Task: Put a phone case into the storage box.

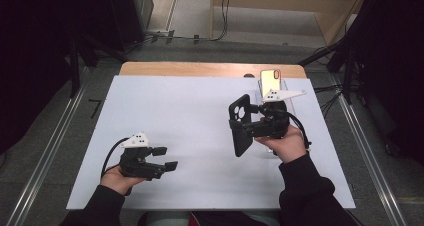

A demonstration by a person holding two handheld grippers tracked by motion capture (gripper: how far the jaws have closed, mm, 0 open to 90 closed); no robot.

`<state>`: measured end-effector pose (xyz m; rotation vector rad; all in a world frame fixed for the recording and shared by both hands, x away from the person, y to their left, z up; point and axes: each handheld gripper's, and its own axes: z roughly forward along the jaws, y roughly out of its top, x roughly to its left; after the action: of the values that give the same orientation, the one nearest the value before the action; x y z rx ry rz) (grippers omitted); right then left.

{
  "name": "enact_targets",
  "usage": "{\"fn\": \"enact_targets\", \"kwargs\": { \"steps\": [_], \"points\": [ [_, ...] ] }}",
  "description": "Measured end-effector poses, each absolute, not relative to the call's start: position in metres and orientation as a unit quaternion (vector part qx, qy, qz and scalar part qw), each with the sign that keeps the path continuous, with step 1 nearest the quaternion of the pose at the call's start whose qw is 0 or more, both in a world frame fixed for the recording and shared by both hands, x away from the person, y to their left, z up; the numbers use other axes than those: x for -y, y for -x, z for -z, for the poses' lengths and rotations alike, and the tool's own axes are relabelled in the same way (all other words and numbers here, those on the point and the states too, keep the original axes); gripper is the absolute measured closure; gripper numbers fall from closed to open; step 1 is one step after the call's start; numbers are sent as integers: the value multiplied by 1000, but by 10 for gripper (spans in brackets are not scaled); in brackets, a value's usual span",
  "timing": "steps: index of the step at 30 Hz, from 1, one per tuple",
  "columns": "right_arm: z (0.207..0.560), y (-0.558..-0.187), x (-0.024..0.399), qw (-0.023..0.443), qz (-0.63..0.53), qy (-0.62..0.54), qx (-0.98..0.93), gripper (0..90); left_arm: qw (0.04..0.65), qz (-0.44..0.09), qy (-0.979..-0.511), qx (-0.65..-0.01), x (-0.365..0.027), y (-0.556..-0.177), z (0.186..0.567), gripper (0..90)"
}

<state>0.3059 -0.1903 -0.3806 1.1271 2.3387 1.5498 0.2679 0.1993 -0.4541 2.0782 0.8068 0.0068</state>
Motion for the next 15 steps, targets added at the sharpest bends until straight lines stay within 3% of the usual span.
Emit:
{"fn": "enact_targets", "kwargs": {
  "steps": [15],
  "points": [
    [367,-315,226,102,-516,-430,-734,126,440,-12,-831,-340,-208,-262,454,286]
  ]
}}
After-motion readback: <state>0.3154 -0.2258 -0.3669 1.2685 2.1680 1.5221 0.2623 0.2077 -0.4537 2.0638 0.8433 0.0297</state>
